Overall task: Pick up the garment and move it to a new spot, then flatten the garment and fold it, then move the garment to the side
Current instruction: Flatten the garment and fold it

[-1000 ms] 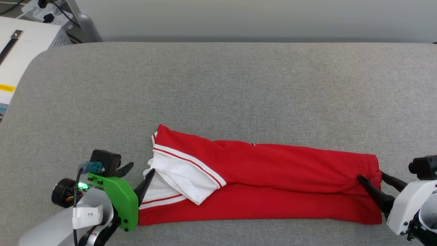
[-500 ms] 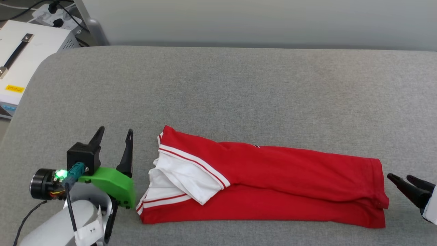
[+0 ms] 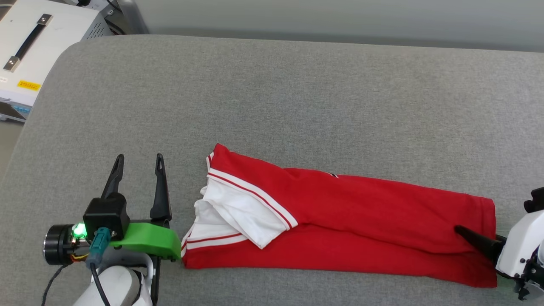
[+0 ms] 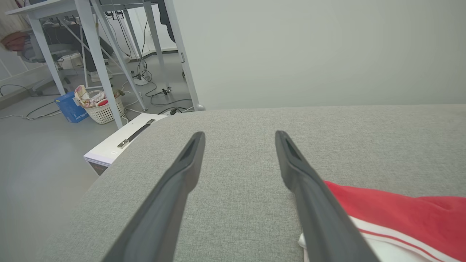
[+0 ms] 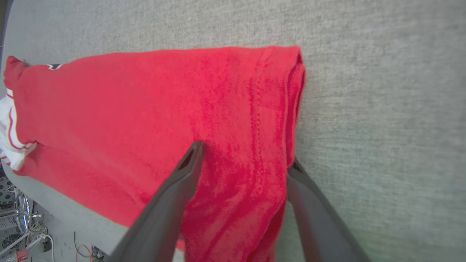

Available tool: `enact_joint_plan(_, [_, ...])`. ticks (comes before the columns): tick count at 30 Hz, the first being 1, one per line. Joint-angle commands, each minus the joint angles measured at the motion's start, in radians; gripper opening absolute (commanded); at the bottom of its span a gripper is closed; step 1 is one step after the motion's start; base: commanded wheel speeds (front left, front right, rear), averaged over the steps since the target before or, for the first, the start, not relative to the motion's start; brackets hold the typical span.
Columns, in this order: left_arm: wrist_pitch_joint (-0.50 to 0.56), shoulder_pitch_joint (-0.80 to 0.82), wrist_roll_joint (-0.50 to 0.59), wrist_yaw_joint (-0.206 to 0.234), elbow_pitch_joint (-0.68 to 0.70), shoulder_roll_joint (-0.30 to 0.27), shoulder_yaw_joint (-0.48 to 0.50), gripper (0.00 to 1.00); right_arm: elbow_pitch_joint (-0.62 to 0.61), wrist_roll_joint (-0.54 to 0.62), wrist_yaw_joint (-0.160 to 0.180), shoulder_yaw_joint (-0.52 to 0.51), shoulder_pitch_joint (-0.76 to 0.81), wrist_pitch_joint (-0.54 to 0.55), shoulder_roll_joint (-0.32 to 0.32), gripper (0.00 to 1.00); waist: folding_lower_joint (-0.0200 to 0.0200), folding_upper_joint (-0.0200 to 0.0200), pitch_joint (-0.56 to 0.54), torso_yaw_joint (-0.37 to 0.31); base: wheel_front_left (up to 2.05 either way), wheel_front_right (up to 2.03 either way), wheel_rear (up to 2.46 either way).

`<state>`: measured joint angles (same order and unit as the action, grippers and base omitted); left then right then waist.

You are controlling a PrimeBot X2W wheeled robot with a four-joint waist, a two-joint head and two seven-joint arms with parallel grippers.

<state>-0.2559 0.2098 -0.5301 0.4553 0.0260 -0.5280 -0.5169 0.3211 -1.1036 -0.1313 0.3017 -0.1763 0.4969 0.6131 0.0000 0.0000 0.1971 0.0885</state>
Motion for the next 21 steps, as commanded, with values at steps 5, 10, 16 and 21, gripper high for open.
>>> enact_joint_plan(5, [-0.006,-0.079,0.086,-0.061,-0.004,0.099,0.110,1.00,0.030,-0.010,0.001,0.073,-0.018,-0.007,-0.060,1.00,0.0000,0.0000,0.006,0.005,0.00,0.00,0.00])
enact_joint_plan(10, [-0.006,-0.123,0.163,-0.126,-0.012,0.174,0.209,1.00,0.045,-0.008,0.001,0.112,-0.032,-0.046,-0.052,0.00,0.0000,0.0000,0.000,0.005,0.00,0.00,0.00])
enact_joint_plan(16, [-0.006,-0.157,0.242,-0.201,-0.029,0.239,0.279,1.00,0.077,-0.021,0.001,0.104,-0.047,-0.108,0.000,0.00,0.0000,0.0000,-0.022,0.004,0.00,0.00,0.00])
enact_joint_plan(21, [-0.006,-0.176,0.290,-0.258,-0.044,0.280,0.320,1.00,0.085,-0.034,0.001,0.071,-0.046,-0.133,0.074,0.00,0.0000,0.0000,-0.045,0.001,0.00,0.00,0.00])
